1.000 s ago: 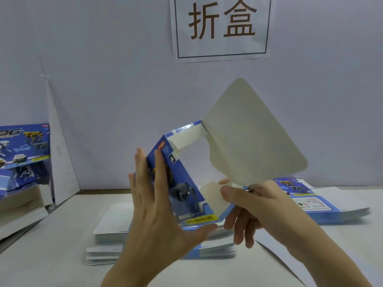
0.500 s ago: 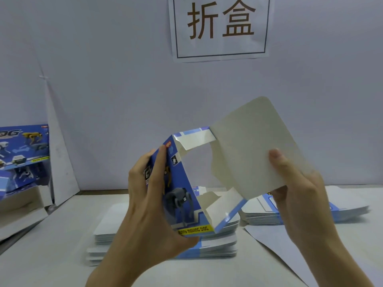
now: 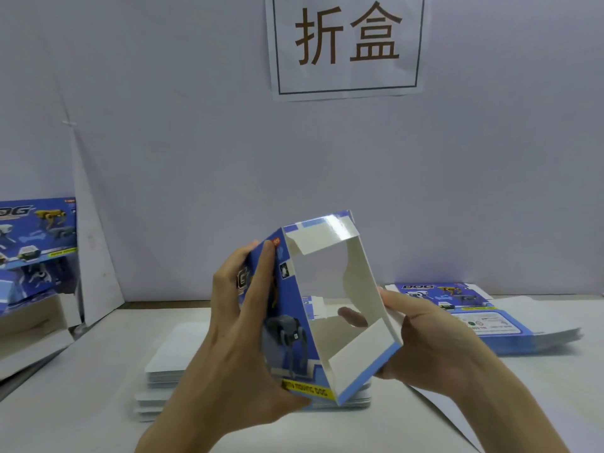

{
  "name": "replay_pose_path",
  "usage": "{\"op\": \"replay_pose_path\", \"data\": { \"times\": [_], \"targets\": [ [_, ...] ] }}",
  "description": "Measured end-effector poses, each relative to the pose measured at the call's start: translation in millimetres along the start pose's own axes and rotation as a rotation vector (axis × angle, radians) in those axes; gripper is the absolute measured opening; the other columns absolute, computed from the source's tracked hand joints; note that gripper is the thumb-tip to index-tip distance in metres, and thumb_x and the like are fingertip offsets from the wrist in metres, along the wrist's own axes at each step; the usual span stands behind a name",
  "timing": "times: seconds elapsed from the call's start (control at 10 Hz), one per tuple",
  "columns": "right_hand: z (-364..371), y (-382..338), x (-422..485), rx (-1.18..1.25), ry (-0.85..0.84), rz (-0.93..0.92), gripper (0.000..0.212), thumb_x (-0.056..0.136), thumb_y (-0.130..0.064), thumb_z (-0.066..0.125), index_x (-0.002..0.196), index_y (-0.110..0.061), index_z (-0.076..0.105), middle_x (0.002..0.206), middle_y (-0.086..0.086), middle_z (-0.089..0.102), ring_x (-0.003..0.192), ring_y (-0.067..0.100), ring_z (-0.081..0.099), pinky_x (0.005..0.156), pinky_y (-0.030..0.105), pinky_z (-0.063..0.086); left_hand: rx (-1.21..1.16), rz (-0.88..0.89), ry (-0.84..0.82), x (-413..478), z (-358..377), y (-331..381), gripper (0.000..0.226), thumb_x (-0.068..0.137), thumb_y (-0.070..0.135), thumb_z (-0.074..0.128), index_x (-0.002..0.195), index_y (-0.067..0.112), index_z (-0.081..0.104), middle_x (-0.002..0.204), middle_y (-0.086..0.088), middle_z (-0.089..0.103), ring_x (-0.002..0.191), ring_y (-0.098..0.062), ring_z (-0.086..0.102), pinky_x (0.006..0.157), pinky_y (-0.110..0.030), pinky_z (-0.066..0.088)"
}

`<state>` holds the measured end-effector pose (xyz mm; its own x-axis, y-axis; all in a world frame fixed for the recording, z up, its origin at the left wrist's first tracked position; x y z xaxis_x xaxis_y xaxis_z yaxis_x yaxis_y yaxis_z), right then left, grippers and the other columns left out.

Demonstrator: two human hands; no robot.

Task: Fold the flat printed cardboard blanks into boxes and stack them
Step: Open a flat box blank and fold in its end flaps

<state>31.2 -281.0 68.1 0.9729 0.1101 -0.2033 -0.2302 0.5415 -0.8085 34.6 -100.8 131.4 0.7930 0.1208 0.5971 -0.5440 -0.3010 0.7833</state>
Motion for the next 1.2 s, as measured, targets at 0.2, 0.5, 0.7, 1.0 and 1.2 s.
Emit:
{"op": "replay_pose_path", "data": {
  "times": [0.2,0.5,0.7,1.0,1.2],
  "targets": [
    [0.8,-23.7,-8.6,0.201,-0.122,-0.428,0.034,0.065,-0.023,0.069,0.096,-0.011,0.077,0.106,0.008,0.073,0.090,0.023,0.071,0.068,0.036,0.059,0.210,0.456,-0.139,0.2,-20.2,-14.2,0.118,0.053,0.060,0.070,0.142,-0.005,0.028,0.107,-0.021,0.052,0.104,-0.047,0.054,0.100,-0.023,0.041],
    [19.3,16.9,9.9,0.315,-0.130,-0.062,0.036,0.049,-0.008,0.087,0.082,-0.001,0.076,0.077,0.013,0.070,0.059,0.025,0.068,0.053,0.036,0.057,0.194,0.456,-0.295,-7.4,-7.1,-37.3,0.125,0.054,0.082,0.058,0.147,0.004,0.027,0.124,-0.010,0.046,0.135,-0.021,0.037,0.106,-0.019,0.035],
    [-3.6,-15.4,-4.2,0.004,0.159,-0.633,0.024,0.085,-0.015,0.063,0.109,-0.018,0.067,0.097,0.003,0.075,0.077,0.011,0.072,0.058,0.023,0.055,0.373,0.604,-0.260,-12.4,-22.3,-48.4,0.127,0.050,0.056,0.076,0.152,0.034,0.004,0.148,-0.006,0.019,0.133,-0.021,0.034,0.096,-0.014,0.041],
    [-3.3,-23.9,-17.6,-0.263,0.318,-1.058,0.043,0.090,-0.012,0.060,0.117,-0.045,0.065,0.098,-0.021,0.069,0.081,0.004,0.063,0.058,0.025,0.055,0.412,0.570,-0.279,-15.1,-23.1,-45.7,0.125,0.049,0.059,0.072,0.151,0.039,0.001,0.147,-0.001,0.018,0.132,-0.020,0.035,0.090,-0.021,0.041],
    [5.1,-16.4,-21.8,-0.467,0.378,-1.210,0.039,0.094,-0.010,0.054,0.096,-0.044,0.073,0.094,-0.020,0.071,0.084,0.001,0.061,0.080,0.051,0.051,0.498,0.582,-0.238,-19.4,-15.5,-42.1,0.119,0.051,0.062,0.063,0.151,0.041,0.002,0.147,-0.004,0.017,0.134,-0.027,0.032,0.095,-0.058,0.046]
  ]
}}
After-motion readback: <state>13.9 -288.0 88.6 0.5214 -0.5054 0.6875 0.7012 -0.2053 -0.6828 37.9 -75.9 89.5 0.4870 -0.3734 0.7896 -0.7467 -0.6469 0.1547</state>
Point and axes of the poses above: each hand's wrist, its own x-axis towards the middle knuckle, its own z-axis out of the palm, y = z × x, the point moved 3 cm from there along x, towards the middle knuckle
